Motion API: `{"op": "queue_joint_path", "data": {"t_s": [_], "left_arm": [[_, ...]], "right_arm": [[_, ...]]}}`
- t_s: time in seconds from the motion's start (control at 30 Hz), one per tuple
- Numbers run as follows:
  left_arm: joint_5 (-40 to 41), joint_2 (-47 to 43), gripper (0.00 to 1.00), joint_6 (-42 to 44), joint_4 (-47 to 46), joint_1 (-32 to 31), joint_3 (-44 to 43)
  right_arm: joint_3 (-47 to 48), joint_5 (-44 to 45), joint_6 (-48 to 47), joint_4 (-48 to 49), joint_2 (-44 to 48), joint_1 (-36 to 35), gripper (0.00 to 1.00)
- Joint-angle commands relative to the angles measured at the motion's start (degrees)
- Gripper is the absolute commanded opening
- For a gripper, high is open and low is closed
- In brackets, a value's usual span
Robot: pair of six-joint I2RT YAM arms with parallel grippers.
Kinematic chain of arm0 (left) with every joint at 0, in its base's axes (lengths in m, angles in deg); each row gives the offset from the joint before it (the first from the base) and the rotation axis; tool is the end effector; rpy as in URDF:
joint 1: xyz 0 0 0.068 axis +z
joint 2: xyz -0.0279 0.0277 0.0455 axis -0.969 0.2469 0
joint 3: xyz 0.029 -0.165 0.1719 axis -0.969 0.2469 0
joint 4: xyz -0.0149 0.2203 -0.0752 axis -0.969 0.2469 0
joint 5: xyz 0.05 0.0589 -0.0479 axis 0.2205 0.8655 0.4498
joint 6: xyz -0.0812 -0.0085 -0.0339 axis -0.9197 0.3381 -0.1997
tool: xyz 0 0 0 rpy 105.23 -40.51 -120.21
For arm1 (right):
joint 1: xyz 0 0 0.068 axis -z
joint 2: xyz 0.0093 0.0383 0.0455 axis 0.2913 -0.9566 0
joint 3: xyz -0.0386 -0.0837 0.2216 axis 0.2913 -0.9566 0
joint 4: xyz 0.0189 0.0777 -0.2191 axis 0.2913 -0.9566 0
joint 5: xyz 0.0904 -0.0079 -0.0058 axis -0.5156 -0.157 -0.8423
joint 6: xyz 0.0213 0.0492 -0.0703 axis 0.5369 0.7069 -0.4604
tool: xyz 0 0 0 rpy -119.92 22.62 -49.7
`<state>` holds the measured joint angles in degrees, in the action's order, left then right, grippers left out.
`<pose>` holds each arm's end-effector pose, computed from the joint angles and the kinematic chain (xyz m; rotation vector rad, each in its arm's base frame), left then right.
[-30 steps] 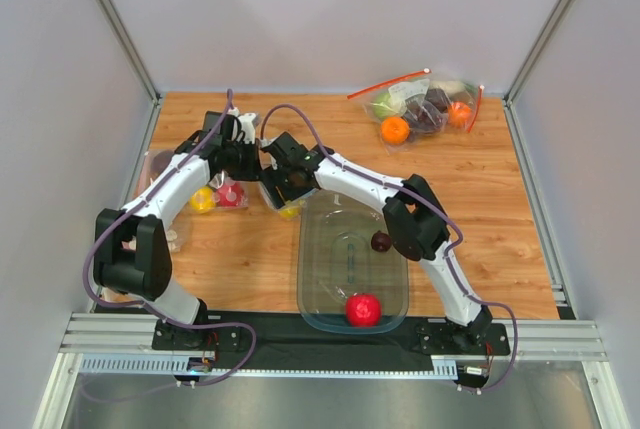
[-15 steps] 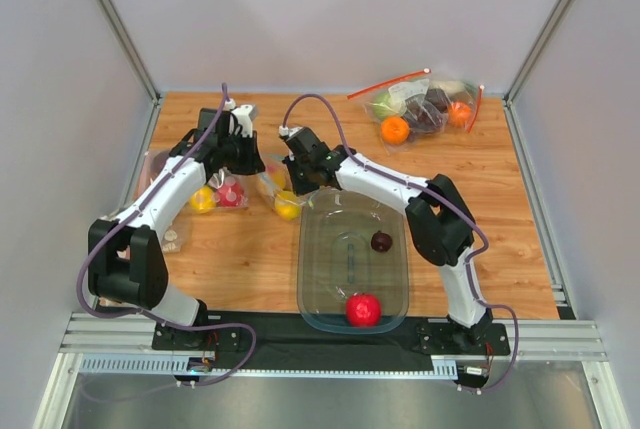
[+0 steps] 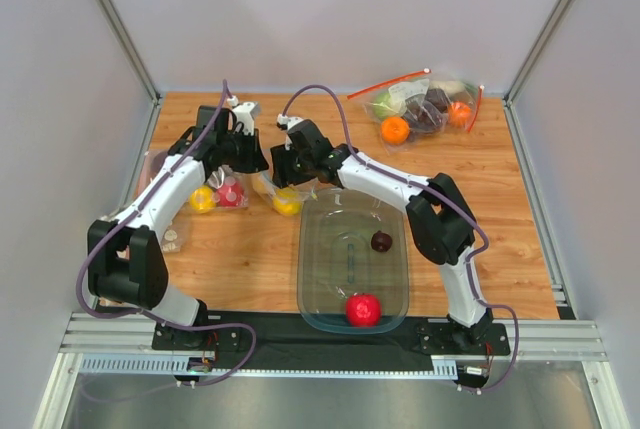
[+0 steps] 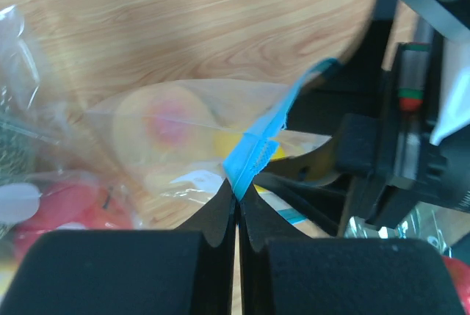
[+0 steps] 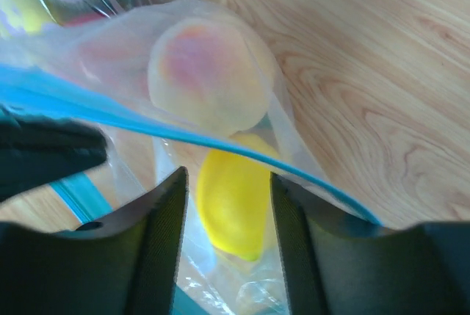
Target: Open the zip-top bag and remove the fake food
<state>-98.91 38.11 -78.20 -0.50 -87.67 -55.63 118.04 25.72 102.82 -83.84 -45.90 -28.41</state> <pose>0.3187 -0.0974 0.2301 0.2421 2.3642 -0.6294 0.3224 0.3373 0.1769 -0.5826 2.3711 0.6563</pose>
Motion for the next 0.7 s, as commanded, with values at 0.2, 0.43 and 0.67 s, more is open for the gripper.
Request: {"op": "queue_joint_path", "data": {"t_s": [0.2,0.43,0.67], "left_arm": [[-15.6,2.0,0.0,5.8,-0.7,0.2,-3.9],[-4.8,3.9,0.0,4.6,0.5,0.3,-4.2],[-7.3,1.9,0.0,3.7,-2.7,0.2,-2.8]], "right_arm": [[-0.6,-2.2,2.2,15.1,-1.2,-0.1,0.73],[0.3,-2.7,-1.1,12.6,-1.0,-0.1,0.7],[5.7,-8.5,-4.1,6.8,-4.4,-0.1,0.55]]}}
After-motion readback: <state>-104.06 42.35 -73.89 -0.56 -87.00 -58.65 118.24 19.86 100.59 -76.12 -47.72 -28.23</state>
